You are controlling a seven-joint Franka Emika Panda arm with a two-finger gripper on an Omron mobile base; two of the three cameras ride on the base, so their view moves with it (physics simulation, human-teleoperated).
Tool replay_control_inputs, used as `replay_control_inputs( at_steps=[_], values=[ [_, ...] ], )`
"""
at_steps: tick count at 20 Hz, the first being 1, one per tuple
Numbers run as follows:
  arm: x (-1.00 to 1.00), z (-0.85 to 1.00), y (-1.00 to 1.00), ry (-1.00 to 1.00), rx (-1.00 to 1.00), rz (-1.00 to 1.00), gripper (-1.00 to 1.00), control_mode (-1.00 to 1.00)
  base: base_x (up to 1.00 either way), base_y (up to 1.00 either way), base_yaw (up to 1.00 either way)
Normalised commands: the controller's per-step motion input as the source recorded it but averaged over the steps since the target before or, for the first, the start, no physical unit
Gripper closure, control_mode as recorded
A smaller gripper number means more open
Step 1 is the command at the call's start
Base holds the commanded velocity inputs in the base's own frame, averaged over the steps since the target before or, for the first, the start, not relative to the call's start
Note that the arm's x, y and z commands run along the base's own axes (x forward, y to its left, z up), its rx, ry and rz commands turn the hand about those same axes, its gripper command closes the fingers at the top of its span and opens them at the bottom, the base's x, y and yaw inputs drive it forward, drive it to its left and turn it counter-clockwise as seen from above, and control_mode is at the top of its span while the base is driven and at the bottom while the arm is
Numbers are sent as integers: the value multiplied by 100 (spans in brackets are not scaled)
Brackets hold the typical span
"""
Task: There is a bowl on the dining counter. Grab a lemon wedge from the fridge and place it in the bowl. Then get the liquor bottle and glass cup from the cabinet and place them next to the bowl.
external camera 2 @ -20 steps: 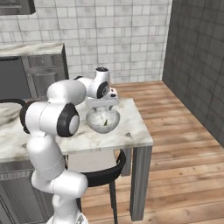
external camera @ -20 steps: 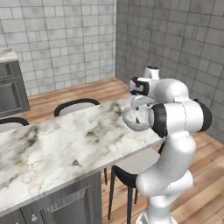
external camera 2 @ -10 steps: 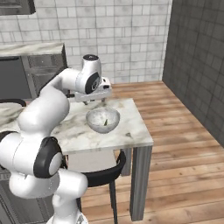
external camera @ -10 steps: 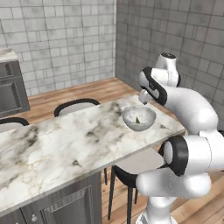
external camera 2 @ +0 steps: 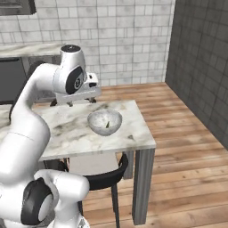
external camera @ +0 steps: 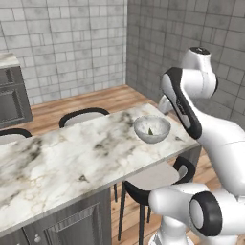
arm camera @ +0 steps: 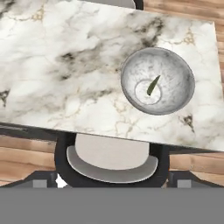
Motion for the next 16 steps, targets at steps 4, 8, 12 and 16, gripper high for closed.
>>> replay_control_inputs(
  at_steps=[4,8,12,16],
  values=[
    [-100,37,29,5,0,-11,-100,-100,0,0,0],
    [-86,16,28,11,0,-18,-100,-100,0,0,0],
    [-67,4,23,15,2,-21,-100,-100,0,0,0],
    [-44,0,0,10,4,-16,-100,-100,0,0,0]
  ],
)
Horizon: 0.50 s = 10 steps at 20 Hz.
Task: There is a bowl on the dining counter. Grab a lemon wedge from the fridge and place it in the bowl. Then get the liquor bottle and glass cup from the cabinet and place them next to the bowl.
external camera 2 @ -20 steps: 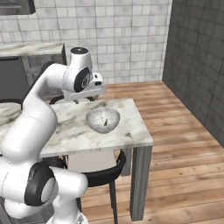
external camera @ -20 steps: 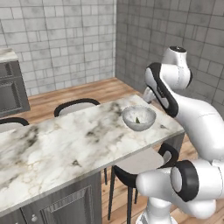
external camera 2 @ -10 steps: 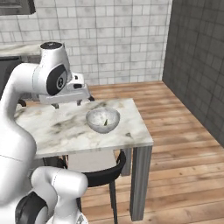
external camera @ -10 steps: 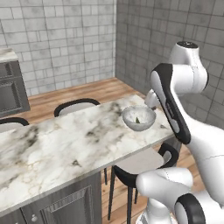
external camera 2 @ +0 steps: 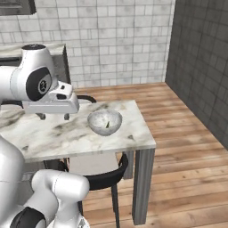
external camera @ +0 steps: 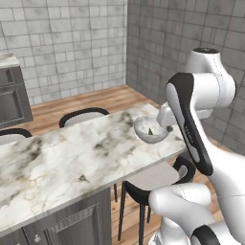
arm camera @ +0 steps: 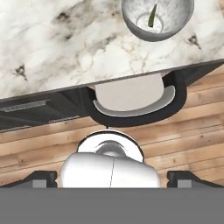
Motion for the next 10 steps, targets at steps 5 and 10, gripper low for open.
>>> replay_control_inputs(
  at_steps=[5,10],
  values=[
    [-26,0,0,0,5,0,-100,-100,0,0,0],
    [-10,0,0,0,1,1,-100,100,-64,0,37]
  ],
)
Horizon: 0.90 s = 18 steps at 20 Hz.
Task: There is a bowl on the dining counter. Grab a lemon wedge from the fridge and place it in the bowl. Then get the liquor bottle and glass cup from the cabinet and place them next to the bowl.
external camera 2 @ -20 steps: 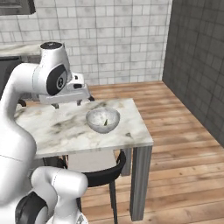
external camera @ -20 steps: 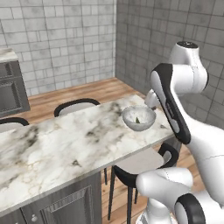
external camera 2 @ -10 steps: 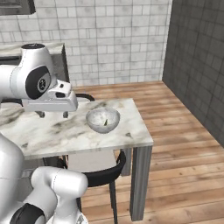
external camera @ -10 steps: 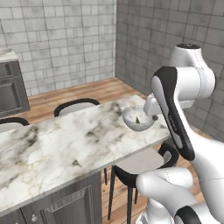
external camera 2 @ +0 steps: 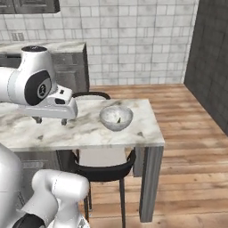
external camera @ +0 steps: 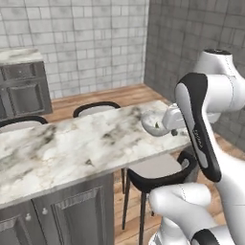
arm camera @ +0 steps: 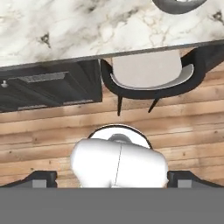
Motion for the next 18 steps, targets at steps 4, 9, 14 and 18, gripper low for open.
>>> replay_control_inputs(
  at_steps=[4,9,14,18],
  values=[
    [0,0,0,0,0,0,-100,100,-18,5,99],
    [0,0,0,0,0,0,-100,100,-4,2,100],
    [0,0,0,0,0,0,-100,100,-5,6,100],
    [0,0,0,0,0,0,-100,100,-9,12,100]
  ],
)
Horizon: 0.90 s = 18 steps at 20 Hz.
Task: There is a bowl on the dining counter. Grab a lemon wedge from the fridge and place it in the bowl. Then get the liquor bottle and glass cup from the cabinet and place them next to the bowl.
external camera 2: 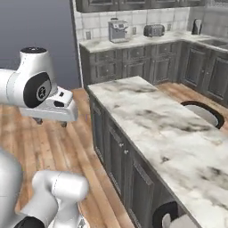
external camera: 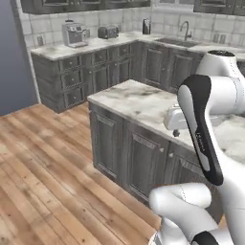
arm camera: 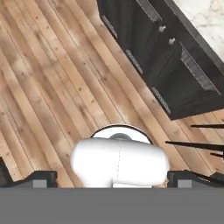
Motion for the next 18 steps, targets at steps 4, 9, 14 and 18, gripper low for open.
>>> replay_control_inputs(
  at_steps=[4,9,14,18],
  values=[
    [0,0,0,0,0,0,-100,100,-4,22,100],
    [0,0,0,0,0,0,-100,100,1,16,100],
    [0,0,0,0,0,0,-100,100,29,3,97],
    [0,0,0,0,0,0,-100,100,60,0,88]
  ],
)
